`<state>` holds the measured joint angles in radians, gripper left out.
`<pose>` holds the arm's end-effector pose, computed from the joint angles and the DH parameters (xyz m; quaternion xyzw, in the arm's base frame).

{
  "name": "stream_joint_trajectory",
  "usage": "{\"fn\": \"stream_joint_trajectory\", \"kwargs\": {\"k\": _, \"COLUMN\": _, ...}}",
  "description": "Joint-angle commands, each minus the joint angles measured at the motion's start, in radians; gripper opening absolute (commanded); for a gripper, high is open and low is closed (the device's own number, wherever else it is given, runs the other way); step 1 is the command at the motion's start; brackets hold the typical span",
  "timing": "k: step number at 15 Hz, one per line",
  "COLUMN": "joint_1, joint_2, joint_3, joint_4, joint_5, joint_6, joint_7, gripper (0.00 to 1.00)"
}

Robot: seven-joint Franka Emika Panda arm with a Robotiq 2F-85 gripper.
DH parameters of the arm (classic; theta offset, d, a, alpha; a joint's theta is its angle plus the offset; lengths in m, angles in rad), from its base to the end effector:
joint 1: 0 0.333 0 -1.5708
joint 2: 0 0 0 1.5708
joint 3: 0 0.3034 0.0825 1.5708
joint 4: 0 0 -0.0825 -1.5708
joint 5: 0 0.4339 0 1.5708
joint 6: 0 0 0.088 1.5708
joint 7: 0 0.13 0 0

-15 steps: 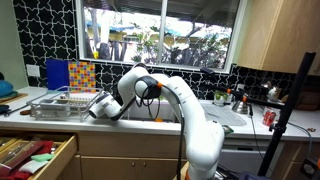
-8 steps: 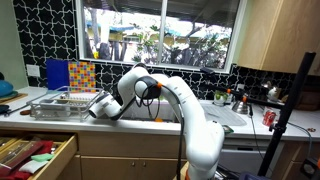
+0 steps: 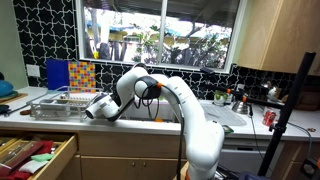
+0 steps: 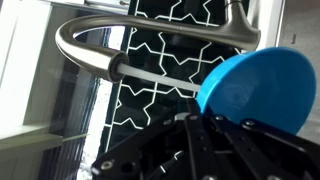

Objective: Pour the liquid from the blue bowl into the sink.

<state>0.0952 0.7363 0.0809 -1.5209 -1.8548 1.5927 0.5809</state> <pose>0.7553 -0.0022 0.2561 0.6338 0.1516 0.0894 0.7532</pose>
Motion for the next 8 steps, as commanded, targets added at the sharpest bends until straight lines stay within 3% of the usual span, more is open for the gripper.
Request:
{"fn": "stream_joint_trajectory", "kwargs": {"k": 1, "joint_1": -0.007, "joint_2": -0.014, "joint_3": 0.019, "joint_4": -0.015, "joint_5": 0.049, "joint_6": 0.072, "joint_7": -0.038, "gripper": 0.04}}
{"fn": "stream_joint_trajectory", "kwargs": {"k": 8, "joint_1": 0.004, "joint_2": -0.012, "joint_3": -0.004, "joint_4": -0.029, "joint_5": 0.054, "joint_6": 0.131, "joint_7": -0.112, "gripper": 0.04}}
